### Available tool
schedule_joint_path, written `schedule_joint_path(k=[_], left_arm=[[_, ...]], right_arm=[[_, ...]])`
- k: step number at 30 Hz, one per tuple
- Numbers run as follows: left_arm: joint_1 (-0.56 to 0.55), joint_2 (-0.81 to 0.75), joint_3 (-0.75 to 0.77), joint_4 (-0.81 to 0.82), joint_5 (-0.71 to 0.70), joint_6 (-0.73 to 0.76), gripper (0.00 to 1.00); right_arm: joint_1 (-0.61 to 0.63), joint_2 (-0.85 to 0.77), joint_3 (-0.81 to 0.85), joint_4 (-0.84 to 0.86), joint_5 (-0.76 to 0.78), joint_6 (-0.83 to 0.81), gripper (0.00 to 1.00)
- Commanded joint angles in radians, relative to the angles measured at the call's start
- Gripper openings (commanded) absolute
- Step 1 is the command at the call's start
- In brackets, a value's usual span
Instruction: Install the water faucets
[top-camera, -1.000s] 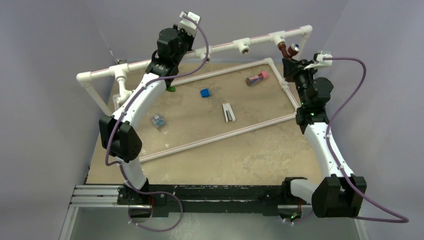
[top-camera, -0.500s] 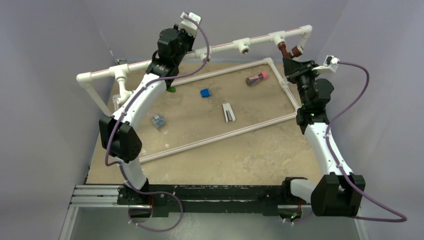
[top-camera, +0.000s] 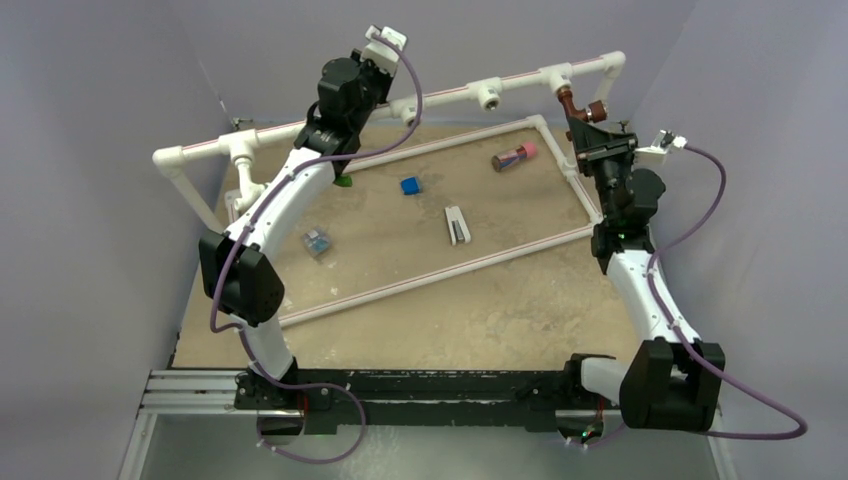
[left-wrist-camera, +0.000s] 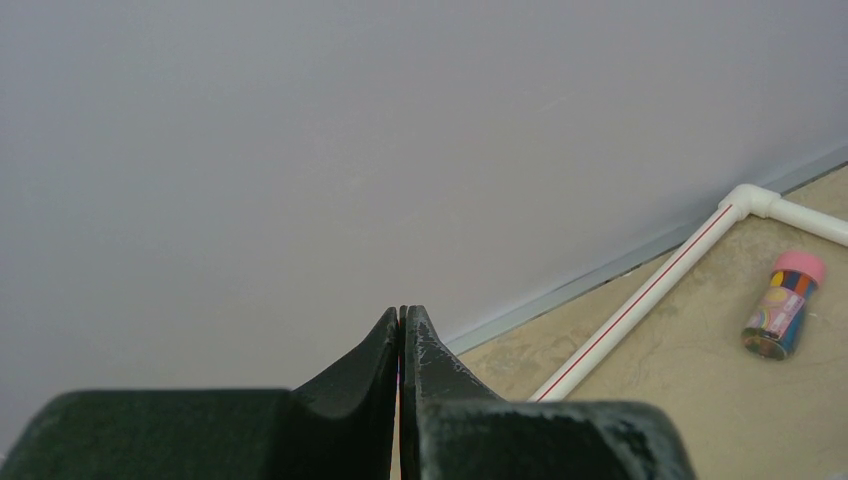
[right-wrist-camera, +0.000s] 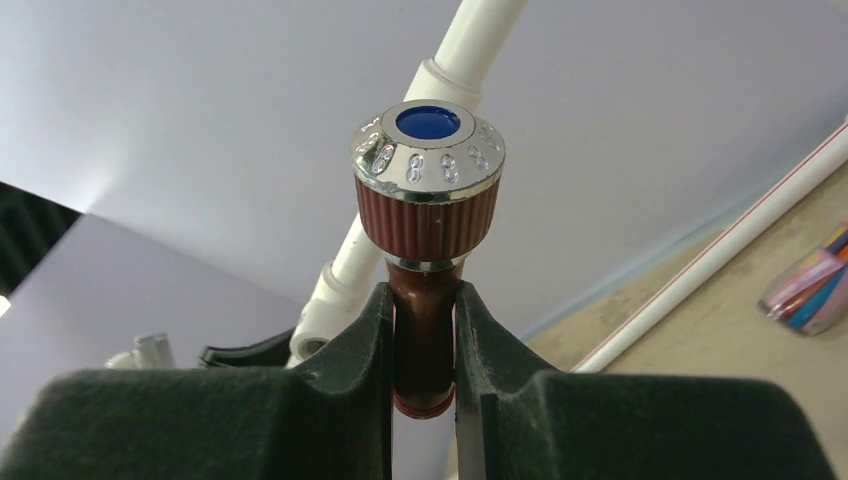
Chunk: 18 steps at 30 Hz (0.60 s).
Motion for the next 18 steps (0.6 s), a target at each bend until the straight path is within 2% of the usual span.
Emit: schedule_joint_path(k=[1,11,18], left_arm=[[-0.072,0.026,-0.062,-0.166,0.095,-0.028,0.0],[-0.076,0.028,-0.061,-0.166,0.07,-0.022,0.0],[-0.077,0.03,-0.062,-0.163,0.067,-0.017,0.0]], right_arm=[[0.016,-0.014,-0.029,0.173,-0.086,0.229,0.0],[0.002,-0.005,-0.061,0.26,-0.09,0.395,0.0],[-0.042,-0.022,0.023,0.117,-0.104,0.3,0.0]])
